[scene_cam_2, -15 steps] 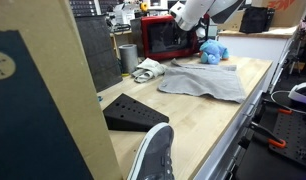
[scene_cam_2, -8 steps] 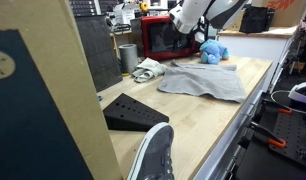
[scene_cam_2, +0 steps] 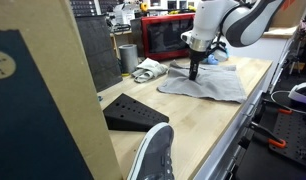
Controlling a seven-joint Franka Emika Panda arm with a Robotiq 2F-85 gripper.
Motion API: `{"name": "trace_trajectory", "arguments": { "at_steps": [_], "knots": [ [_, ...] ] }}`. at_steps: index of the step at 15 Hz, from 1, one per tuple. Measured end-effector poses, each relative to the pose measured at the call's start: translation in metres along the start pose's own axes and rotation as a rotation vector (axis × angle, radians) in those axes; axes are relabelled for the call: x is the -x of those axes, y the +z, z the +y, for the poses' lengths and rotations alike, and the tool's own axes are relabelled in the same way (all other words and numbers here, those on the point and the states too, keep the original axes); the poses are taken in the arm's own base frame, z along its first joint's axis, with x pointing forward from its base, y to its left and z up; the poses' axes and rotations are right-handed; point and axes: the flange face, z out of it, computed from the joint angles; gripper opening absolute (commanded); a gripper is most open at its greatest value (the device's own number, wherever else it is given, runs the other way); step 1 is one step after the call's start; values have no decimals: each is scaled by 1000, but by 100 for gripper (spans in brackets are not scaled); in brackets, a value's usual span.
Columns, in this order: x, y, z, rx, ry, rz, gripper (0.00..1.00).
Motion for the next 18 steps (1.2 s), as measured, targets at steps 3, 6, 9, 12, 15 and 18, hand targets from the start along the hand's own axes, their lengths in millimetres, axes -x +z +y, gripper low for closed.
{"name": "trace_trajectory", "arguments": {
  "at_steps": [3,6,9,12,15,18],
  "knots": [
    [8,-15,-29,-97,84,-21,2],
    [-4,-26,-48,-181,182,-16,2],
    [-20,-38,-68,-274,261,-14,2],
    [-38,-58,-64,-323,324,-13,2],
    [-48,-73,-43,-314,358,-4,2],
    [-50,-78,-16,-285,390,15,36]
  ]
}}
